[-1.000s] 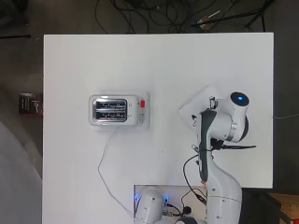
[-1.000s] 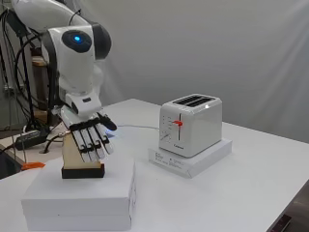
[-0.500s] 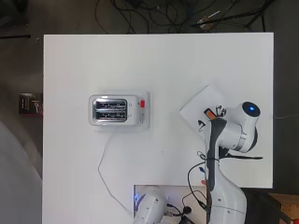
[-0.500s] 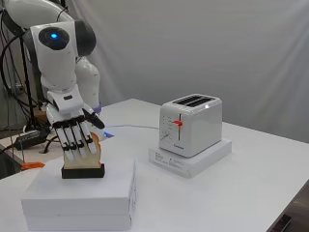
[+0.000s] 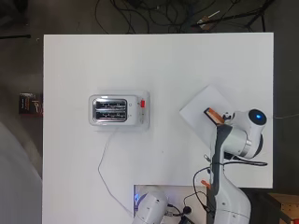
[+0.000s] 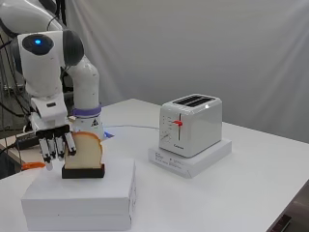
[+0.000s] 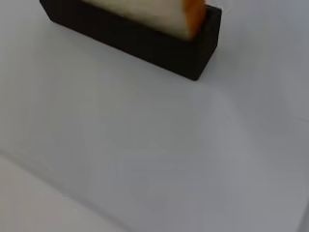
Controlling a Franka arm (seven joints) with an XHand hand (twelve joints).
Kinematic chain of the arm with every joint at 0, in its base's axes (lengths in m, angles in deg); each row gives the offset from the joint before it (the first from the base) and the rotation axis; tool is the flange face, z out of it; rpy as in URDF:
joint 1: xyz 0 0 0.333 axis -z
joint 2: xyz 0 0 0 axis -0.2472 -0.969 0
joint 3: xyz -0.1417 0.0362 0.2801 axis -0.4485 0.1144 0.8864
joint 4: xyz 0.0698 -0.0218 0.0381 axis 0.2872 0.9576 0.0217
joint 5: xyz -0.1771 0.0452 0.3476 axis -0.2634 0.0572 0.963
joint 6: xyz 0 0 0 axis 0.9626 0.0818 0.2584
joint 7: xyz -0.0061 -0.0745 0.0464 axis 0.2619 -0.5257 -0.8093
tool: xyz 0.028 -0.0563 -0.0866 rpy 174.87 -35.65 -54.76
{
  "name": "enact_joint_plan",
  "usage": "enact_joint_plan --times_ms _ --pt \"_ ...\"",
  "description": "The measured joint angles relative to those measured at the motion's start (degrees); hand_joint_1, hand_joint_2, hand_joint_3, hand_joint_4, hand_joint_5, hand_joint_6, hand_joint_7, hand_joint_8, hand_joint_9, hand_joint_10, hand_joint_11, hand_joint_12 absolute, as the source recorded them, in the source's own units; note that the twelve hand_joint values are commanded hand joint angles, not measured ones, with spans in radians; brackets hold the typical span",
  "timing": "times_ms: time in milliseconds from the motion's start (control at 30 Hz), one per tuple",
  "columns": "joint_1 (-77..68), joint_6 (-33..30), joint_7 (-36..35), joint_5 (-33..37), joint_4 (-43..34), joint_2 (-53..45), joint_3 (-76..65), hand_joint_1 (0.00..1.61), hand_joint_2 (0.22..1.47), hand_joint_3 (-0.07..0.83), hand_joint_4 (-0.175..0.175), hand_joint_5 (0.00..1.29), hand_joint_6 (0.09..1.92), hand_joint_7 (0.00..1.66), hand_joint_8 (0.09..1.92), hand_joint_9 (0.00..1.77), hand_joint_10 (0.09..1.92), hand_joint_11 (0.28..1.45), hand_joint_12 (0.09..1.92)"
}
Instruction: Teleoperate dual arm-hand system to toast a bread
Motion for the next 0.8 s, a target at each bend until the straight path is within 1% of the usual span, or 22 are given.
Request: enact_joint_plan --times_ms 67,133,233,267,300,333,367,400,500,567,633,700,800 --pt "-0.63 -0.79 1.27 -0.51 0.33 0.31 0.11 0.89 1.26 -0.001 0.171 0.71 1.37 1.36 0.09 1.46 0.09 0.78 0.32" --pt "-1.31 -1.41 1.57 -0.35 0.72 0.54 -0.06 0.89 1.25 -0.001 0.175 0.72 1.36 1.38 0.09 1.47 0.09 0.77 0.36" --pt "0.89 -2.50 1.03 0.54 2.05 1.34 3.67 0.89 1.25 -0.001 0.175 0.73 1.36 1.38 0.09 1.46 0.09 0.76 0.38" --pt "2.18 -2.85 1.03 1.21 2.60 1.75 6.02 1.02 1.22 -0.002 0.049 0.73 1.30 1.28 0.35 1.46 0.09 0.76 0.39" --pt "3.47 -3.32 1.00 1.89 3.24 2.21 8.78 1.11 1.20 0.001 -0.052 0.72 1.27 1.18 0.64 1.46 0.09 0.75 0.41" --pt "4.67 -4.00 0.86 2.54 3.95 2.73 11.73 1.17 1.19 0.000 -0.113 0.70 1.26 1.12 0.82 1.46 0.09 0.74 0.42" --pt "5.78 -4.82 0.72 3.18 4.59 3.23 14.74 1.20 1.18 0.000 -0.145 0.70 1.26 1.08 0.93 1.45 0.09 0.74 0.43" --pt "6.71 -5.68 0.43 3.94 5.04 3.74 17.54 1.22 1.18 0.000 -0.162 0.70 1.25 1.06 0.99 1.44 0.09 0.73 0.44" --pt "8.20 -7.66 -0.75 8.66 5.56 4.85 24.55 1.23 1.18 0.001 -0.175 0.69 1.25 1.03 1.06 1.43 0.09 0.72 0.44" --pt "8.28 -8.77 -1.62 12.07 5.38 5.21 26.74 1.21 1.21 0.004 -0.175 0.64 1.30 0.96 1.19 1.41 0.09 0.72 0.45" --pt "7.37 -9.12 -3.12 13.86 4.37 4.94 26.67 1.20 1.24 0.002 -0.175 0.59 1.35 0.91 1.28 1.40 0.09 0.72 0.46" --pt "4.16 -8.93 -4.42 15.52 2.80 4.38 25.53 1.20 1.25 0.001 -0.175 0.58 1.38 0.90 1.31 1.39 0.09 0.72 0.46" --pt "-4.84 -8.95 -5.50 17.47 0.71 3.41 23.42 1.19 1.26 0.001 -0.175 0.57 1.40 0.89 1.31 1.39 0.09 0.72 0.46"
